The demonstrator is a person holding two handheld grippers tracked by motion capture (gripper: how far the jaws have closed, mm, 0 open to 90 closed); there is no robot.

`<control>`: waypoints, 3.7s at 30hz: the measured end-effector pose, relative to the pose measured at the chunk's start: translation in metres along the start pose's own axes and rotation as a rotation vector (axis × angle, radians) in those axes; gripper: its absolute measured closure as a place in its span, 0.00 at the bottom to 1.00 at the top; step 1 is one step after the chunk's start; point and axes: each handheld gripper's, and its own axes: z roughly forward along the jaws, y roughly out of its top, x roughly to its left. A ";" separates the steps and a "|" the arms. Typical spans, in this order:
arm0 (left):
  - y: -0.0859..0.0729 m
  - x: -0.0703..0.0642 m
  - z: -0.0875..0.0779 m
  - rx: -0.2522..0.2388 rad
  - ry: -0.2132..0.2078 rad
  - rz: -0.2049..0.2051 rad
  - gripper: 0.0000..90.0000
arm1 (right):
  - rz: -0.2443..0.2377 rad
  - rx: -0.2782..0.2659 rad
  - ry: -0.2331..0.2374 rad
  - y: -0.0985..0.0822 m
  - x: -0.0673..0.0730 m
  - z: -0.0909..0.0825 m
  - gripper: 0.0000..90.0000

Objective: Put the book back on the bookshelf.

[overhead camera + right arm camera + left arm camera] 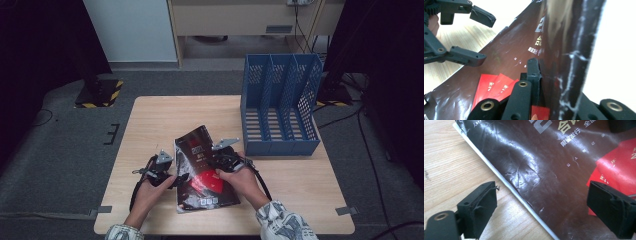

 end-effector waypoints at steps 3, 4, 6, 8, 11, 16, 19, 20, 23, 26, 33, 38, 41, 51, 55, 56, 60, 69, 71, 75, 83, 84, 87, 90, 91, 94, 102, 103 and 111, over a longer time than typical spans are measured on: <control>0.000 0.001 -0.002 -0.009 -0.011 -0.011 0.10 | -0.003 -0.006 0.000 0.001 0.000 -0.001 0.96; 0.000 0.001 -0.003 -0.012 -0.013 -0.013 0.11 | -0.005 -0.010 -0.002 0.002 0.001 -0.002 0.96; 0.000 0.001 -0.004 0.003 -0.034 -0.032 0.13 | -0.007 -0.019 -0.006 0.003 0.001 -0.005 0.96; -0.001 0.002 -0.004 0.007 -0.045 -0.038 0.13 | -0.010 -0.033 -0.008 0.004 0.001 -0.008 0.96; -0.001 0.003 -0.004 0.010 -0.044 -0.034 0.15 | -0.013 -0.059 -0.016 0.006 0.000 -0.013 0.96; -0.001 0.001 -0.002 0.016 -0.063 -0.026 0.17 | -0.020 -0.087 -0.015 0.009 -0.001 -0.020 0.96; -0.001 -0.001 -0.002 0.024 -0.088 -0.018 0.20 | -0.029 -0.102 -0.013 0.011 0.001 -0.023 0.97; -0.002 -0.002 -0.001 0.022 -0.087 -0.018 0.20 | -0.030 -0.111 -0.015 0.012 0.001 -0.024 0.97; -0.002 -0.002 0.000 0.031 -0.095 -0.017 0.22 | -0.042 -0.133 -0.015 0.015 0.003 -0.028 0.97; -0.002 -0.003 0.000 0.040 -0.114 -0.008 0.24 | -0.057 -0.147 -0.011 0.018 0.005 -0.031 0.97; -0.002 -0.006 0.003 0.070 -0.175 -0.006 0.28 | -0.082 -0.196 -0.003 0.024 0.009 -0.036 0.97; -0.002 -0.006 0.004 0.070 -0.185 -0.007 0.33 | -0.092 -0.217 0.005 0.027 0.011 -0.039 0.97; -0.002 -0.002 0.001 0.063 -0.183 -0.025 0.42 | -0.099 -0.224 0.012 0.029 0.012 -0.040 0.97; 0.001 0.009 -0.013 0.021 -0.179 -0.070 0.86 | -0.129 -0.255 0.035 0.029 0.014 -0.042 0.97; 0.002 0.010 -0.016 0.014 -0.185 -0.076 0.92 | -0.145 -0.259 0.035 0.029 0.014 -0.042 0.97; 0.002 0.009 -0.016 0.013 -0.181 -0.075 0.92 | -0.146 -0.260 0.036 0.029 0.014 -0.042 0.97; 0.005 0.008 -0.019 0.007 -0.158 -0.053 0.93 | -0.165 -0.258 0.030 0.029 0.010 -0.041 0.96; 0.009 0.008 -0.028 -0.046 -0.085 -0.024 0.94 | -0.177 -0.285 0.028 0.033 0.011 -0.043 0.96; 0.010 0.006 -0.030 -0.049 -0.067 -0.004 0.94 | -0.177 -0.283 0.029 0.033 0.011 -0.044 0.96; 0.011 0.005 -0.033 -0.054 -0.062 0.009 0.95 | -0.183 -0.278 0.030 0.034 0.009 -0.046 0.96; 0.018 0.004 -0.043 -0.081 0.006 0.043 0.95 | -0.178 -0.300 0.028 0.035 0.007 -0.048 0.96; 0.018 0.004 -0.045 -0.087 0.016 0.044 0.95 | -0.179 -0.304 0.028 0.035 0.007 -0.048 0.96; 0.020 0.004 -0.049 -0.098 0.047 0.062 0.96 | -0.183 -0.306 0.032 0.036 0.008 -0.048 0.96; 0.023 0.002 -0.052 -0.108 0.074 0.079 0.96 | -0.182 -0.312 0.029 0.036 0.008 -0.048 0.96; 0.024 0.001 -0.053 -0.111 0.087 0.088 0.96 | -0.184 -0.314 0.029 0.037 0.007 -0.048 0.96; 0.026 0.001 -0.057 -0.134 0.098 0.084 0.96 | -0.171 -0.328 0.027 0.038 0.005 -0.047 0.96; 0.027 0.003 -0.062 -0.110 0.065 0.085 0.97 | -0.176 -0.321 0.027 0.038 0.004 -0.048 0.95; 0.027 0.003 -0.062 -0.110 0.065 0.085 0.97 | -0.176 -0.321 0.027 0.038 0.004 -0.048 0.95; 0.026 0.005 -0.065 -0.099 0.026 0.090 0.96 | -0.196 -0.324 0.035 0.036 0.006 -0.049 0.96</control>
